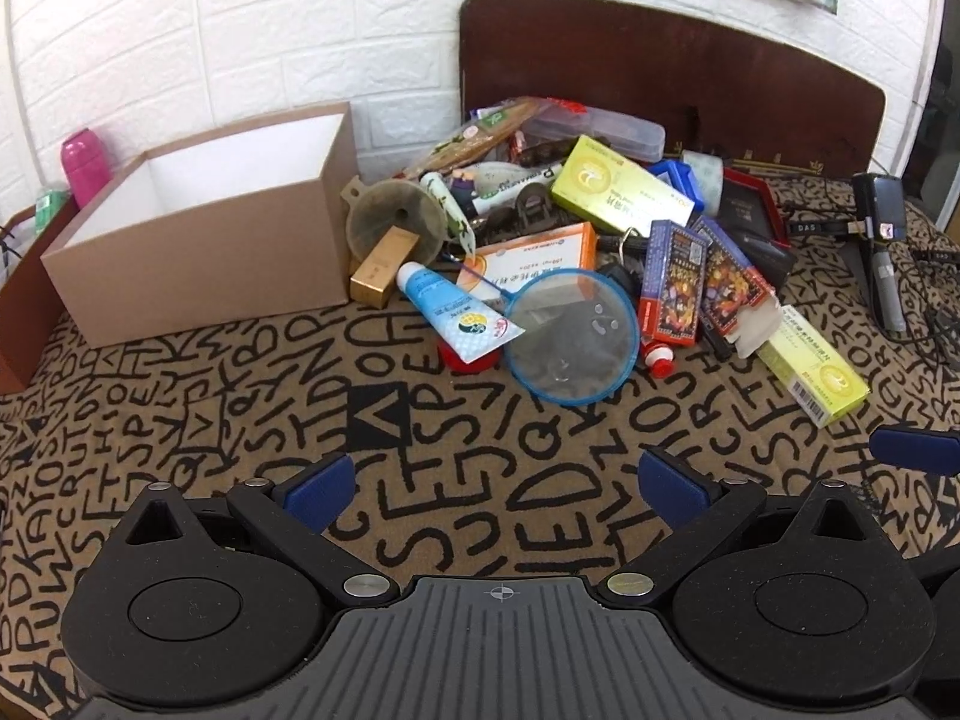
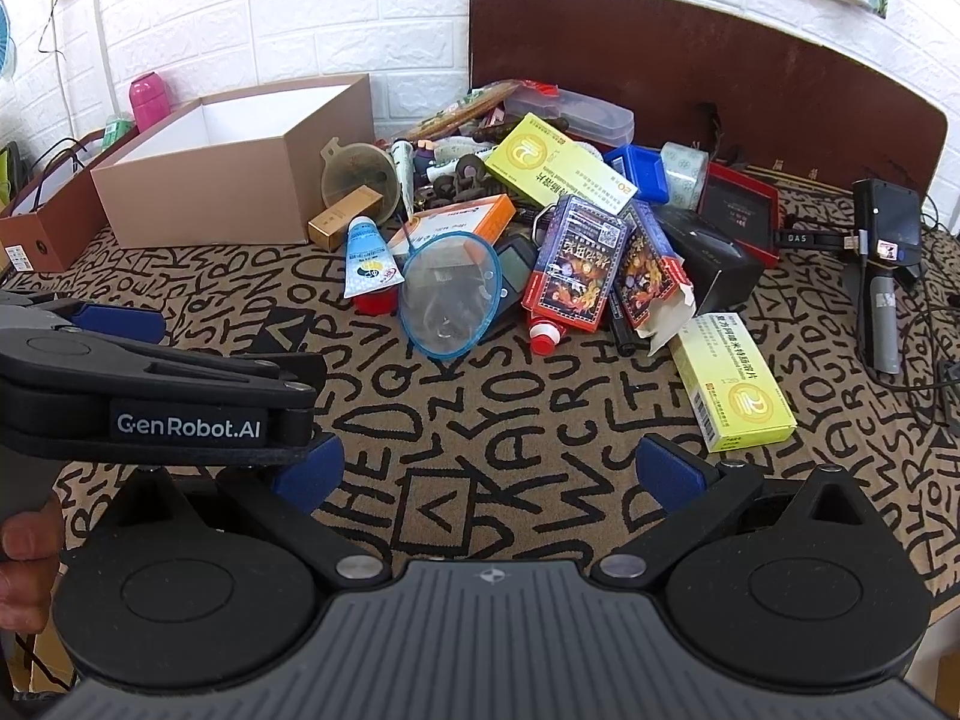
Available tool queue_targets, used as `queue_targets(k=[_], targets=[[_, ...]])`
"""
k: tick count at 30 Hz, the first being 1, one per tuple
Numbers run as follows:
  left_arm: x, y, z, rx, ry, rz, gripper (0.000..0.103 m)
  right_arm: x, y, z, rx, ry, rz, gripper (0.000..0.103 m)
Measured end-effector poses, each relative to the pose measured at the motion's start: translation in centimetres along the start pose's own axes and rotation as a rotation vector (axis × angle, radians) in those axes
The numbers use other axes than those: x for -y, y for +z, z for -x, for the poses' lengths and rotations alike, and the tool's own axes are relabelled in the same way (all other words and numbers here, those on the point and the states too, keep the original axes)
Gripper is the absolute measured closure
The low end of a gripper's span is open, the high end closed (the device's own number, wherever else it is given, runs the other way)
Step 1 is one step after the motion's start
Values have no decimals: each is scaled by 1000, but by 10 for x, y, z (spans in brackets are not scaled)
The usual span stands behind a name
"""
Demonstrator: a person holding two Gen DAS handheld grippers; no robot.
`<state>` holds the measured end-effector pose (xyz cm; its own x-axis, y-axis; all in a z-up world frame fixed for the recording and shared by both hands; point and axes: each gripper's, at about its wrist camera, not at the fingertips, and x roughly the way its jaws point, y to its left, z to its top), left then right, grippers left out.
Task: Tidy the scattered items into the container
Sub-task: 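Move both tools toward the pile of scattered items, then grasp the blue-rimmed fly swatter handle with the right gripper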
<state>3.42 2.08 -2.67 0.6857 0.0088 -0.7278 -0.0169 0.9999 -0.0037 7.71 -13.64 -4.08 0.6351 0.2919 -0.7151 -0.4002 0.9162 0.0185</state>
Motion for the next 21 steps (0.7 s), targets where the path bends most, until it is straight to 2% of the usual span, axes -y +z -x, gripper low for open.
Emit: queue_targets(k=[7, 13, 17, 21], targets=[[-29, 3, -34, -63, -30, 77, 0, -2, 4, -29, -35, 24, 5, 0], [-55, 20, -62, -75, -21, 132, 0, -9, 15, -60, -39, 71, 33, 0], [-66, 33, -87, -90, -47, 166, 8, -10, 20, -83, -38, 85, 30, 0], [-74, 43, -114, -129, -115, 230, 19, -6, 25, -100, -24, 90, 13, 0]])
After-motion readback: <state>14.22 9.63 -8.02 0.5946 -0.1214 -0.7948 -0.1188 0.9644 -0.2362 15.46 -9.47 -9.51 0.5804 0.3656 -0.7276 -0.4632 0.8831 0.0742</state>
